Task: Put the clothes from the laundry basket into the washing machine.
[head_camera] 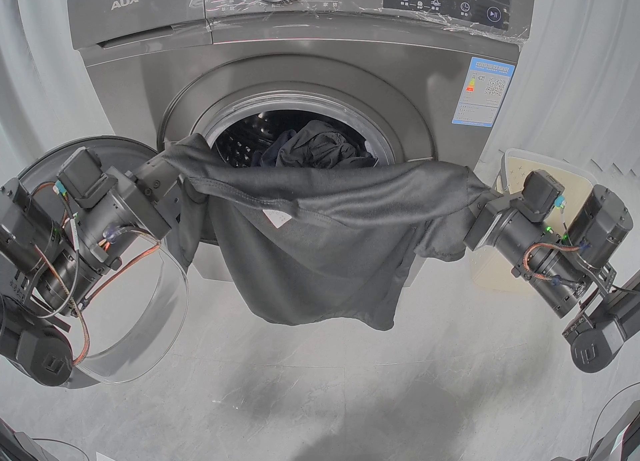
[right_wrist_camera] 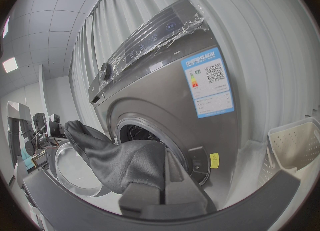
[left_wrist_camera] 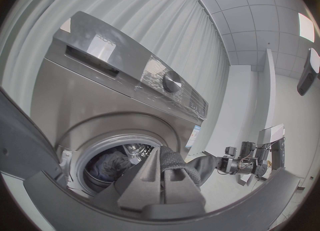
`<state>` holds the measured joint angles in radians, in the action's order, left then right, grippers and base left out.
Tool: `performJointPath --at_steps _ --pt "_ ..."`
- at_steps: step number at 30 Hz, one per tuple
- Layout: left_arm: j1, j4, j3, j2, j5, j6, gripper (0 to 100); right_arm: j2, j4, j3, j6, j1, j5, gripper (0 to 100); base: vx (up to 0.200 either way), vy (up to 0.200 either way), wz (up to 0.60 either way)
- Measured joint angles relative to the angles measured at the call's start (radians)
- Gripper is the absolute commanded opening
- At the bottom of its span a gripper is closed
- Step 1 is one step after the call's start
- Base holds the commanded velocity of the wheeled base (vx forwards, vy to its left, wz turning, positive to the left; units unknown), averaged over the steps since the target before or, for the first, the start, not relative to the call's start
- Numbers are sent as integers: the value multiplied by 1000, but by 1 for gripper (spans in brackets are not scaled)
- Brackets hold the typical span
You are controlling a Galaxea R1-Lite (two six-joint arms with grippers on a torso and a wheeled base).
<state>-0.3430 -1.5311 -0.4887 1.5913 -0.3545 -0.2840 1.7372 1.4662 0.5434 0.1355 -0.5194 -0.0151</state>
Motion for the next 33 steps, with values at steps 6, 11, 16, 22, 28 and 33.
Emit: performJointPath --at_steps 6,11,16,22,28,33 --pt "-50 8 -22 36 4 38 0 25 9 -21 4 -44 11 0 0 0 0" --pt "-76 9 -35 59 13 45 0 55 13 -52 8 -82 11 0 0 0 0" --pt "-96 10 -45 74 29 47 0 89 23 -76 11 -114 11 0 0 0 0" --pt "-104 8 -77 108 80 52 0 132 38 -100 28 -164 27 0 0 0 0" --pt "-111 7 -107 123 103 60 0 192 54 -164 40 -212 56 100 0 0 0" --pt "-123 6 -122 126 119 61 0 227 29 -230 32 -231 56 100 0 0 0"
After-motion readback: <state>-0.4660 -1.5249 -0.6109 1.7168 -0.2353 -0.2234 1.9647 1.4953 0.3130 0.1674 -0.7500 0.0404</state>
